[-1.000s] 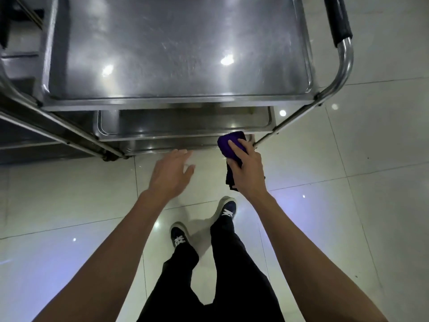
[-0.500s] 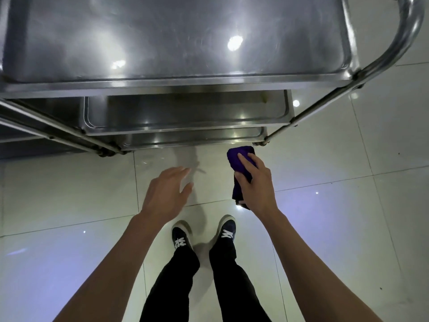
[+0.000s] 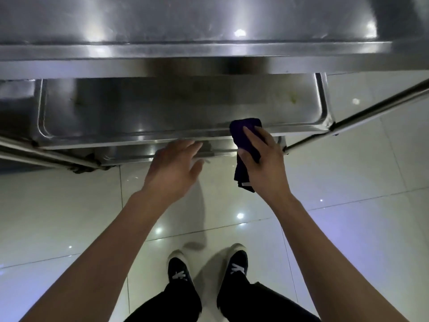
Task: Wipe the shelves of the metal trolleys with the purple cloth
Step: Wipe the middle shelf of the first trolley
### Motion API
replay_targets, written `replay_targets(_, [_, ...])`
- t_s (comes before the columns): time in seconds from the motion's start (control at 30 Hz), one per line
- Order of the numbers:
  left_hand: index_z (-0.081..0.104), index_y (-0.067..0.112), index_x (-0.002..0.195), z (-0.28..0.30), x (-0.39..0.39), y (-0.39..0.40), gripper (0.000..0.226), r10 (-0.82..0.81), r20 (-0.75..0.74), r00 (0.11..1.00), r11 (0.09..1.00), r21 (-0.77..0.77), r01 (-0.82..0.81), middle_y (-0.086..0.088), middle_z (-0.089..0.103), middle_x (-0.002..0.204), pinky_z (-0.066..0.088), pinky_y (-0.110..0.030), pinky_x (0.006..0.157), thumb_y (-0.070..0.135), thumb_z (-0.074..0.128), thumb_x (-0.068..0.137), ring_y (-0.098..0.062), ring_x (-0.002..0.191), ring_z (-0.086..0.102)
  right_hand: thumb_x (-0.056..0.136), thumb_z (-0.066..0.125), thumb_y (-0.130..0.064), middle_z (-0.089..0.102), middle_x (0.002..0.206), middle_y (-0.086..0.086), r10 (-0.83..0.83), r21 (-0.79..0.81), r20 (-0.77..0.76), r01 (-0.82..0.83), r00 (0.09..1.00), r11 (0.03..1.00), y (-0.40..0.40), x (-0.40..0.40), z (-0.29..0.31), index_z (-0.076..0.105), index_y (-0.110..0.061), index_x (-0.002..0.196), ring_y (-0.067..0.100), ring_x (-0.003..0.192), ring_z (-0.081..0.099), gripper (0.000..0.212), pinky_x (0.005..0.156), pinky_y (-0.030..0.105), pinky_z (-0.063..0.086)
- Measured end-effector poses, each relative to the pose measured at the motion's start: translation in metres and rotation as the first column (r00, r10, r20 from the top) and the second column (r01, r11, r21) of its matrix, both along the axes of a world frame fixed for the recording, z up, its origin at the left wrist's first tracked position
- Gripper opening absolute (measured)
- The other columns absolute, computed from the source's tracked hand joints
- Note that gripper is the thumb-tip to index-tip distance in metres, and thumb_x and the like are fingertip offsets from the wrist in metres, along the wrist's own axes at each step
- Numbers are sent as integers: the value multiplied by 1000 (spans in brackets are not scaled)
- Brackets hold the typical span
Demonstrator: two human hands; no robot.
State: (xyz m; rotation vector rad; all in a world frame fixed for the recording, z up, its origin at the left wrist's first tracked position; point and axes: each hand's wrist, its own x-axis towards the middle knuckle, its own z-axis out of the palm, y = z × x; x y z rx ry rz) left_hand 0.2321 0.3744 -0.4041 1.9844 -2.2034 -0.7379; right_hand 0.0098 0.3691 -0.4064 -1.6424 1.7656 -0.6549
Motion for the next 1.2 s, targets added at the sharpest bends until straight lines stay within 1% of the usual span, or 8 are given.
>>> replay_targets(0.13, [46,24,149,-25,3,-33,49,-19,45,999,993,-116,24,3,42,156,31,-42,114,39,49,102,-20,144,35,98,62,-24,41,155,0,21,-80,-50,-25,999,996,-33,11,-26,51,-28,146,27,134,42,50,108,26,33])
replay_targets(0.33, [57,21,141,-66,6,-60,43,18,8,1000,954,-299,-15,-3,52,148,39,-47,110,32,58,100,-22,137,46,98,62,-30,43,154,-1,30,-241,-45,-40,999,970,-71,20,-52,51,-29,146,27,130,42,49,104,27,35])
replay_targets(0.57, [68,15,126,-106,5,-82,32,1,-102,995,865,-499,-52,-5,66,119,50,-46,94,28,61,98,-26,107,61,96,63,-33,48,150,4,25,-373,-58,-45,998,927,-92,21,-79,54,-25,144,28,132,44,49,110,35,38])
replay_targets(0.63, [70,16,122,-114,3,-82,29,-10,-71,997,837,-546,-31,-5,66,116,50,-47,93,27,61,97,-26,108,59,96,63,-33,48,150,3,28,-383,-50,-45,998,923,-94,20,-86,54,-24,145,26,131,46,50,110,33,39])
replay_targets(0.77, [73,17,116,-118,1,-78,25,-7,-74,997,813,-581,-37,-5,64,107,50,-48,87,26,61,96,-26,105,55,98,62,-32,45,152,5,67,-339,-73,-88,995,937,-92,17,-88,51,-22,147,28,134,46,51,110,45,41])
replay_targets(0.97, [78,18,88,-119,-5,-59,19,55,4,998,828,-559,-43,-1,62,94,47,-39,76,29,63,94,-24,95,55,98,61,-34,44,155,7,98,-314,-205,-161,974,936,-97,28,-86,50,-21,147,32,135,44,51,113,39,34])
replay_targets(1.1, [79,17,90,-133,-9,-46,17,93,28,995,773,-632,-54,-1,60,88,47,-35,65,28,66,93,-23,86,57,102,53,-41,40,158,3,88,-290,-301,-179,950,940,-102,42,-109,48,-26,148,35,130,44,49,107,43,36])
replay_targets(1.2, [78,15,88,-136,-9,-47,13,90,38,995,747,-663,-42,-2,56,85,38,-29,60,24,68,90,-23,84,55,104,42,-47,37,159,-2,30,-310,-386,-160,922,937,-99,47,-125,46,-29,148,33,126,43,48,101,46,38])
